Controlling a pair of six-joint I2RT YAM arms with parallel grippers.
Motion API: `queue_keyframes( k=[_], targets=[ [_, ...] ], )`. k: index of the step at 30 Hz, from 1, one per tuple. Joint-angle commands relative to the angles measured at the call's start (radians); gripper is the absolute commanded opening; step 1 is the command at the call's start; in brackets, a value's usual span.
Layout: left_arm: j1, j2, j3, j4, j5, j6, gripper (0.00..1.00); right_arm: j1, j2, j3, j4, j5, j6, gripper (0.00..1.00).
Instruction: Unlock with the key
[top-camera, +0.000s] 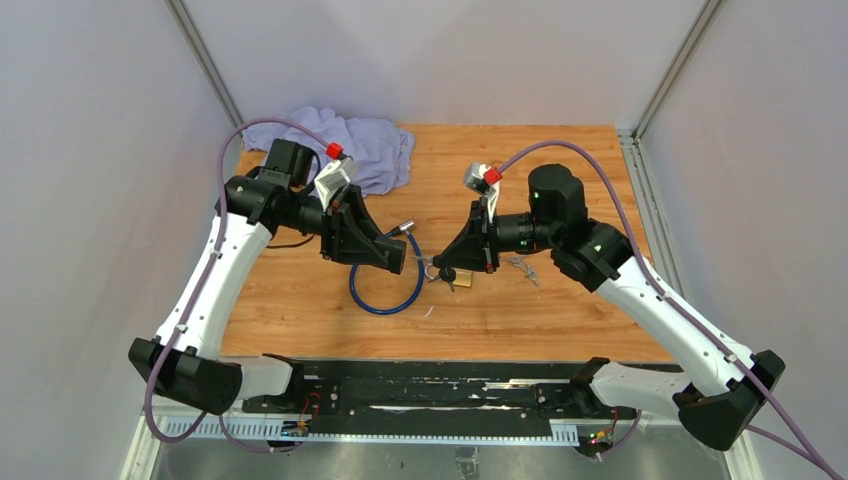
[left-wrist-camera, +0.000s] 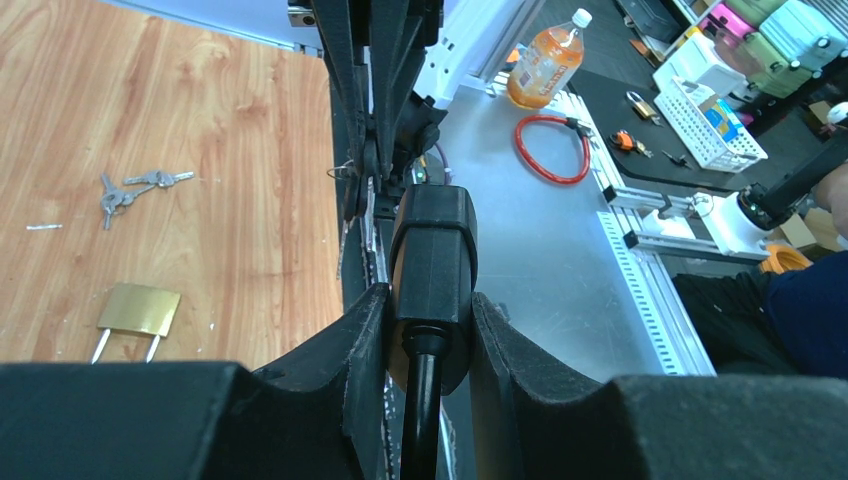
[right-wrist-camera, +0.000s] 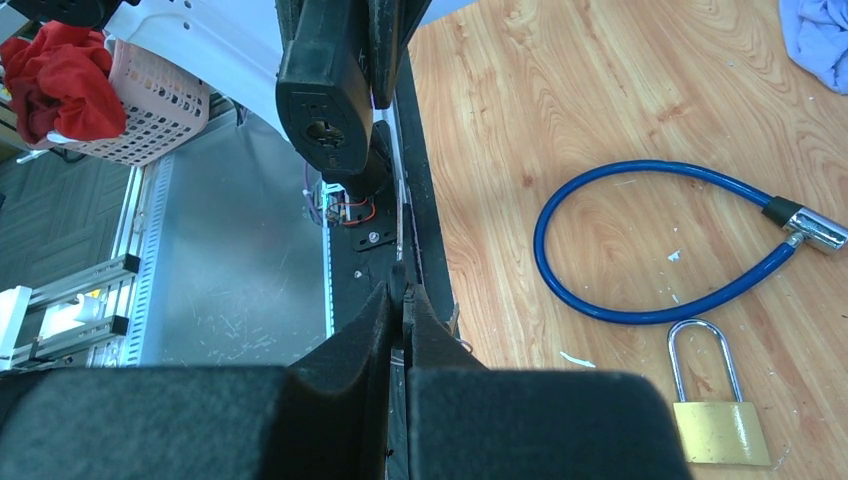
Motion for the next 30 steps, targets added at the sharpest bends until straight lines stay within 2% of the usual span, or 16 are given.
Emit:
queue_keyframes(
  k=[1,20,30],
  targets=[
    [0.003,-0.035,0.019,0.003,0.077,0.012,0.00,0.013,-0.031,0.036,0.004,0.006,-0.014,0.01],
    [0.003,-0.005,0.029,0.002,0.077,-0.001,0.00,0.013,-0.047,0.040,0.086,-0.059,0.018,0.01],
    [0.006,-0.011,0.002,0.004,0.072,0.000,0.00,0.015,-0.054,0.012,0.074,-0.008,-0.011,0.01]
  ],
)
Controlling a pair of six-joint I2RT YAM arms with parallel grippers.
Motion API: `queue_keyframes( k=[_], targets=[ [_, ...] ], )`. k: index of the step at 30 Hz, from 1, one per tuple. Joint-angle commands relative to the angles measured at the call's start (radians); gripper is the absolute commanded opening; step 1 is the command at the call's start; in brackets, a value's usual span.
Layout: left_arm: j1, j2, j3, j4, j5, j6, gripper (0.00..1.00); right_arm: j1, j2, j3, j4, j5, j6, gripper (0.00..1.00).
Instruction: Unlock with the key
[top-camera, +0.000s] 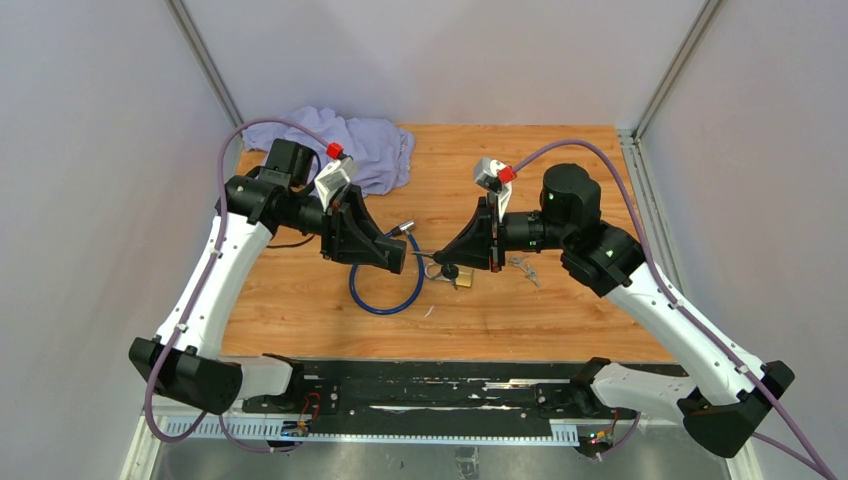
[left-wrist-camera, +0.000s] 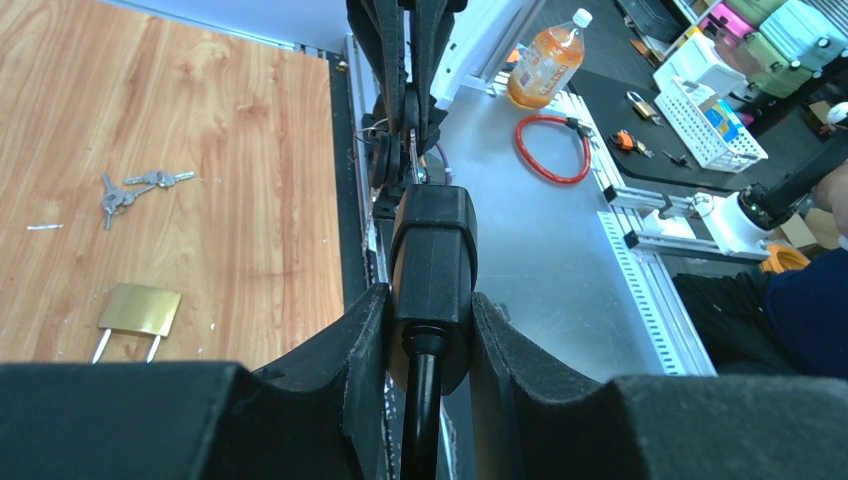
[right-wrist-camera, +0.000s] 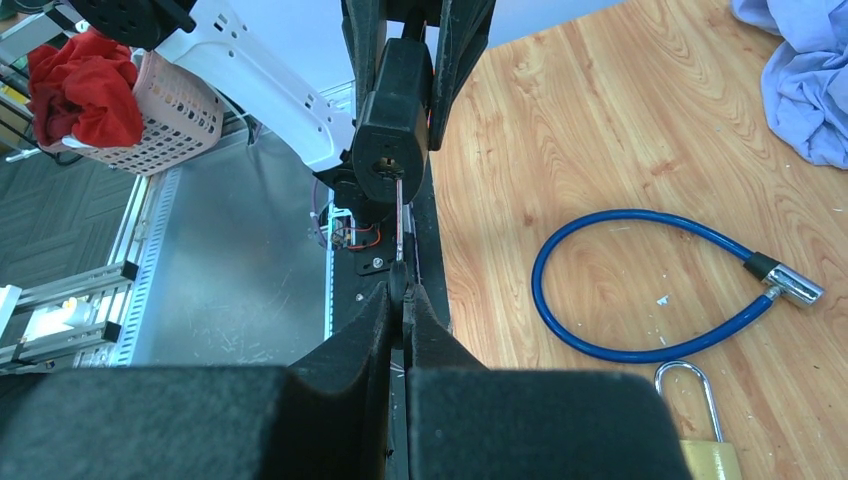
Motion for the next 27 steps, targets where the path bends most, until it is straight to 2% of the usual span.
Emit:
queue_keyframes(
  k=[1,27],
  targets=[
    [0.007,-0.009,0.002,0.003,0.072,-0.002,0.00,0.013,-0.005,0.004,0.008,0.021,-0.020,0.01],
    [0.008,0.011,0.020,0.002,0.075,-0.005,0.00,0.014,0.011,0.016,-0.008,0.053,-0.024,0.01]
  ],
)
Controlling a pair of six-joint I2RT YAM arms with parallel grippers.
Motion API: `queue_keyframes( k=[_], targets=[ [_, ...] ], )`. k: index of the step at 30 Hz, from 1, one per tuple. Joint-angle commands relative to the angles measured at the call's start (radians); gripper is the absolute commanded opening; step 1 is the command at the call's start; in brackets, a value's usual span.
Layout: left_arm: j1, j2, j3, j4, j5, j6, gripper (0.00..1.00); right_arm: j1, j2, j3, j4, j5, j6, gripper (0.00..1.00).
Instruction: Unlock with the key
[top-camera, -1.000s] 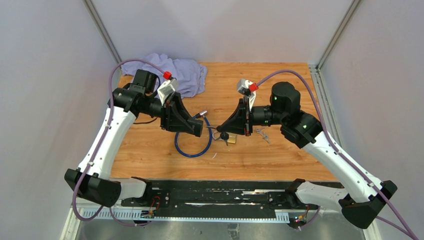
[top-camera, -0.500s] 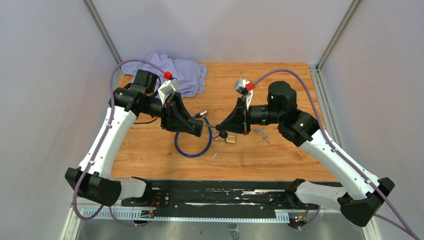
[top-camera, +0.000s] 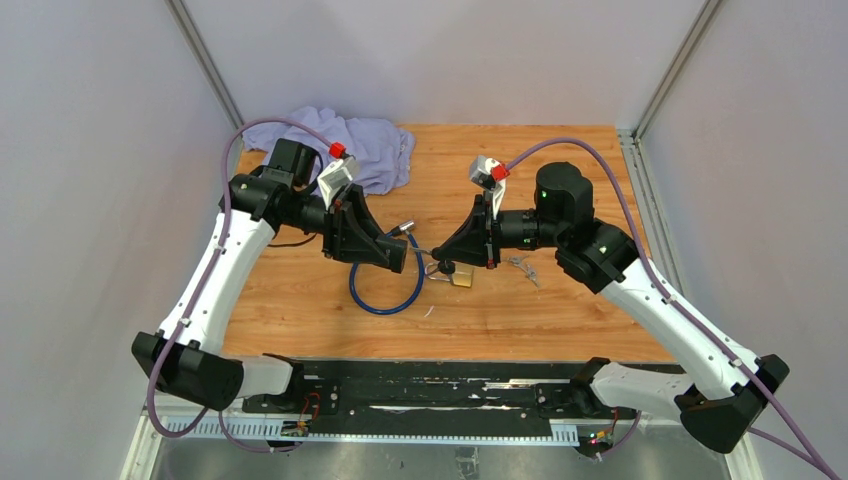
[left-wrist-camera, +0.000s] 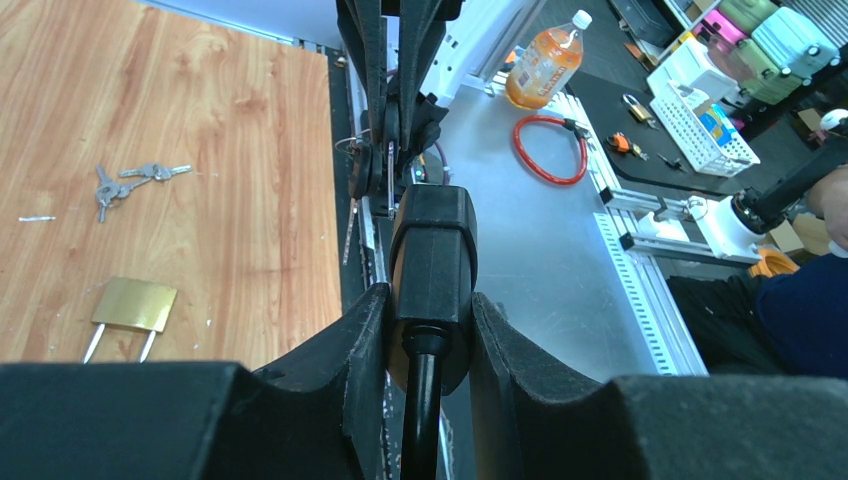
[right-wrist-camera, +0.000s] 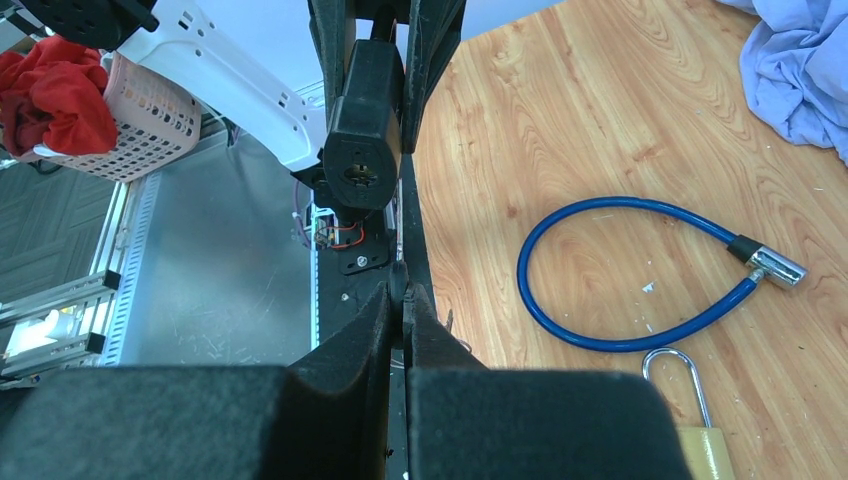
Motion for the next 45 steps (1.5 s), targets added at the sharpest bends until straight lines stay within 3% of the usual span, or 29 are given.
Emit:
queue_keyframes(
  k=[1,45],
  targets=[
    [0.006,-0.007,0.028,0.004,0.074,-0.006,0.00,0.014,-0.016,0.015,-0.005,0.010,-0.018,0.01],
    [0.006,0.010,0.050,-0.003,0.076,0.005,0.00,0.062,0.006,0.058,-0.017,0.021,-0.050,0.01]
  ],
)
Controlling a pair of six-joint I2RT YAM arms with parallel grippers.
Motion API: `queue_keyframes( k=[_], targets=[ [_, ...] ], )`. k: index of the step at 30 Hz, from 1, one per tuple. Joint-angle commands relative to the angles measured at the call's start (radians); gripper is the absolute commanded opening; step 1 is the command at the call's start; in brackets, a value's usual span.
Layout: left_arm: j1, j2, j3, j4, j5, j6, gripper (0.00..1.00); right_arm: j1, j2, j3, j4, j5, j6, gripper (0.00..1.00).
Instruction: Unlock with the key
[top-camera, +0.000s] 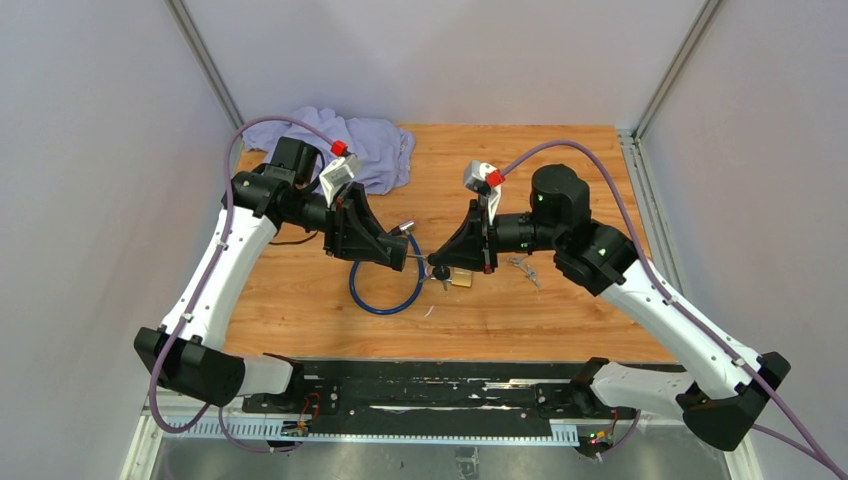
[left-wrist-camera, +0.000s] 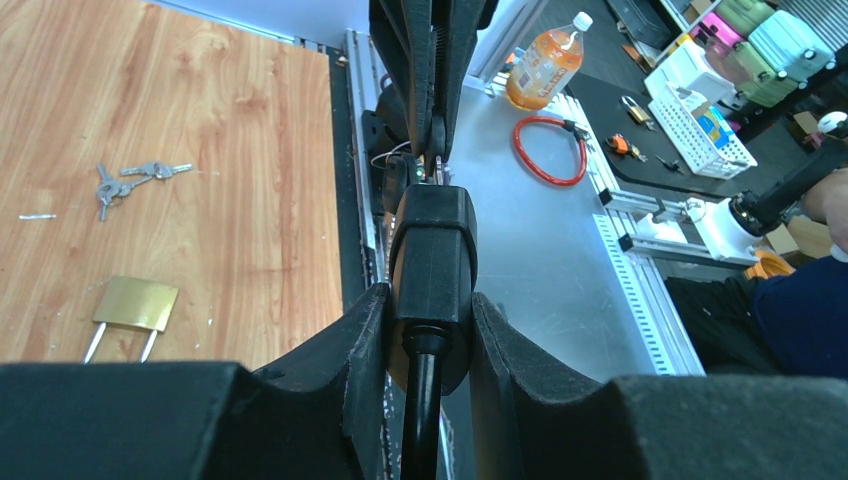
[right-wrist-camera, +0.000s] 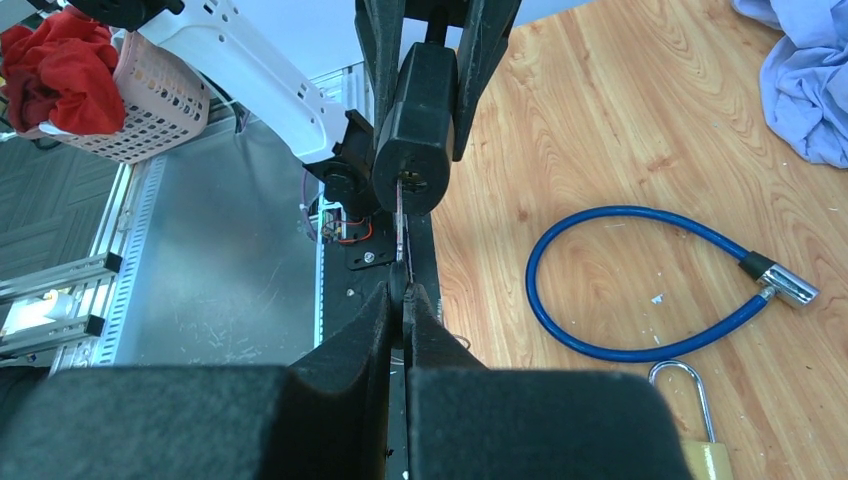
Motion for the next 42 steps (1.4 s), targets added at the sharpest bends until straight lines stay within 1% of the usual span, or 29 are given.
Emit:
queue_keyframes(
  k=[1,7,18,29,42],
  targets=[
    [0.006,-0.010,0.041,-0.002,0.076,0.006,0.00,0.018,0.007,0.041,-0.001,0.016,-0.022,0.01],
    [0.007,-0.009,0.039,-0.002,0.076,0.007,0.00,0.020,0.019,0.043,-0.010,0.038,-0.028,0.01],
    [0.007,-0.006,0.035,-0.002,0.075,0.012,0.01,0.021,0.025,0.030,0.028,0.046,-0.015,0.01],
    [0.015,0.007,0.036,-0.004,0.062,0.021,0.00,0.042,0.015,0.025,0.032,0.068,-0.017,0.01],
    [0.019,-0.002,0.023,-0.005,0.066,0.033,0.00,0.075,0.039,0.028,0.064,0.089,-0.004,0.01]
  ],
)
